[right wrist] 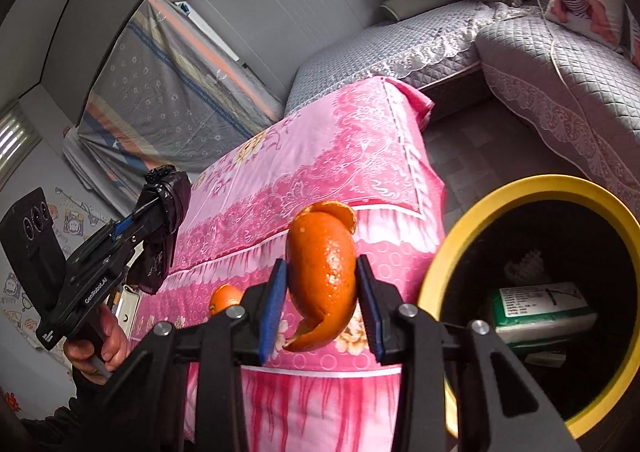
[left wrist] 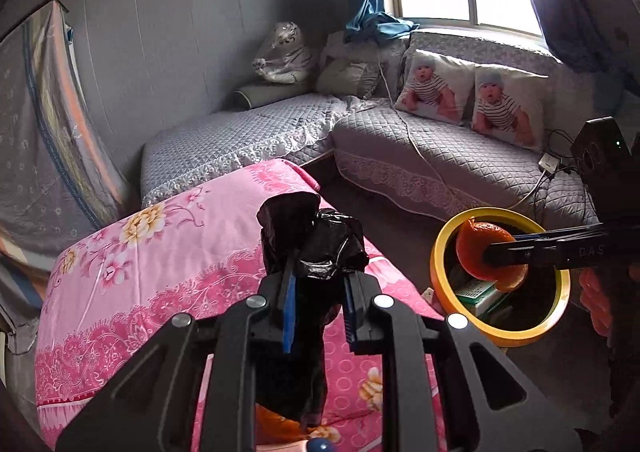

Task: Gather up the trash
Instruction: 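Carry the black bag with the left tool toward the bin while the right tool carries the peel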

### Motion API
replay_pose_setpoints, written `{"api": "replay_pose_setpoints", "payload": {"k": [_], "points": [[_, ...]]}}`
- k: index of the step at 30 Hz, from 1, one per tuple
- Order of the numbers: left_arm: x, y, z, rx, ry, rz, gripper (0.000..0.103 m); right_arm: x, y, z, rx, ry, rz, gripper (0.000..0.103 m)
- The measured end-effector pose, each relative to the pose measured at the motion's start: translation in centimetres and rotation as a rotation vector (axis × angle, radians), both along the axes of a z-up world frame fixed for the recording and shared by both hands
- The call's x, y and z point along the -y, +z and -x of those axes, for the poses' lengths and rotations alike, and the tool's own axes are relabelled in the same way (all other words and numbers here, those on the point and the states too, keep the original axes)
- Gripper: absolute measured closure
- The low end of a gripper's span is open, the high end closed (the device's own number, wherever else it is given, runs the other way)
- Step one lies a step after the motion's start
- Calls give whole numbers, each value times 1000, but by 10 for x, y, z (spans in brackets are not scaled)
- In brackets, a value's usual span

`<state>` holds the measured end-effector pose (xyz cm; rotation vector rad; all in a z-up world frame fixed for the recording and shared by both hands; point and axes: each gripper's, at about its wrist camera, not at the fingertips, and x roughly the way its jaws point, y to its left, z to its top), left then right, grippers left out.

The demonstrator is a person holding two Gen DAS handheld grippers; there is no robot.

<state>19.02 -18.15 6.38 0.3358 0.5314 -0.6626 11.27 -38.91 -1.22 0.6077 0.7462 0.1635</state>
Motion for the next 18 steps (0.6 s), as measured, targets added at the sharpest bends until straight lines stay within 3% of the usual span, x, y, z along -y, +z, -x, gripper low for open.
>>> {"api": "replay_pose_setpoints", "payload": {"k": [10, 18], "points": [[84, 2, 37, 21, -128, 23, 85, 65, -14, 49, 0, -208, 20, 70], [137, -8, 49, -7, -205, 34, 85, 100, -37, 72, -38, -308, 17, 70]]}}
